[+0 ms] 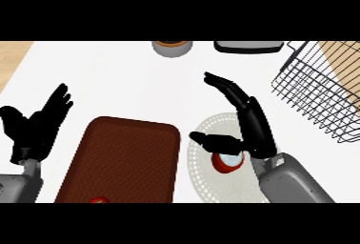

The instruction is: Pick the can from the placemat and place it in the basket

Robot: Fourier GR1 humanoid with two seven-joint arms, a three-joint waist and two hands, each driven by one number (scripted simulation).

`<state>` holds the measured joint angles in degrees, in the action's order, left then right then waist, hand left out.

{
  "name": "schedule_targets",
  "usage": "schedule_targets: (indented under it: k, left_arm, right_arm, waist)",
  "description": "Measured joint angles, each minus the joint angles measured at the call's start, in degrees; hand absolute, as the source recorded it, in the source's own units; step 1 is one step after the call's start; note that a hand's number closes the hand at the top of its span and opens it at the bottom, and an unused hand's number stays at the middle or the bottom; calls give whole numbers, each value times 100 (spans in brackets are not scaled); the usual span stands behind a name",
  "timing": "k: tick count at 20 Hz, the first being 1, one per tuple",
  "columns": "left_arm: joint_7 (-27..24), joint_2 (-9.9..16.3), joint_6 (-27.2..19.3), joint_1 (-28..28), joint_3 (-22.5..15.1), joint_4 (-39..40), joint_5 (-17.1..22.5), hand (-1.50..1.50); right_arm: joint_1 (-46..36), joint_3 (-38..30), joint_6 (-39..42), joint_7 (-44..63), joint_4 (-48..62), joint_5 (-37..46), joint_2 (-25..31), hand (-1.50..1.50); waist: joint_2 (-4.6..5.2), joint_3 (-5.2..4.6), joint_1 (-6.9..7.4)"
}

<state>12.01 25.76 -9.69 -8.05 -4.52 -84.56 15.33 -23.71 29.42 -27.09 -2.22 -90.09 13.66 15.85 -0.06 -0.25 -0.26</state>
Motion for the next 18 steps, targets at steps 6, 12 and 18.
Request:
schedule_targets:
  k: [6, 12, 18]
  left_arm:
    - [-47, 42, 143, -71, 79, 231, 14, 0]
    - [-70, 45, 138, -40, 134, 373, -2, 0]
    - [-54, 52, 213, -75, 211, 368, 66, 0]
  right_arm:
    - [-826, 295, 324, 2660, -38, 1013, -226, -150]
    - [-1650, 231, 1731, 4867, -26, 1628, 553, -150]
    - [-2367, -184, 3324, 6385, -585, 1007, 953, -150]
  waist:
    - [-63, -11, -67]
    - [-137, -30, -216]
    - [-122, -6, -195]
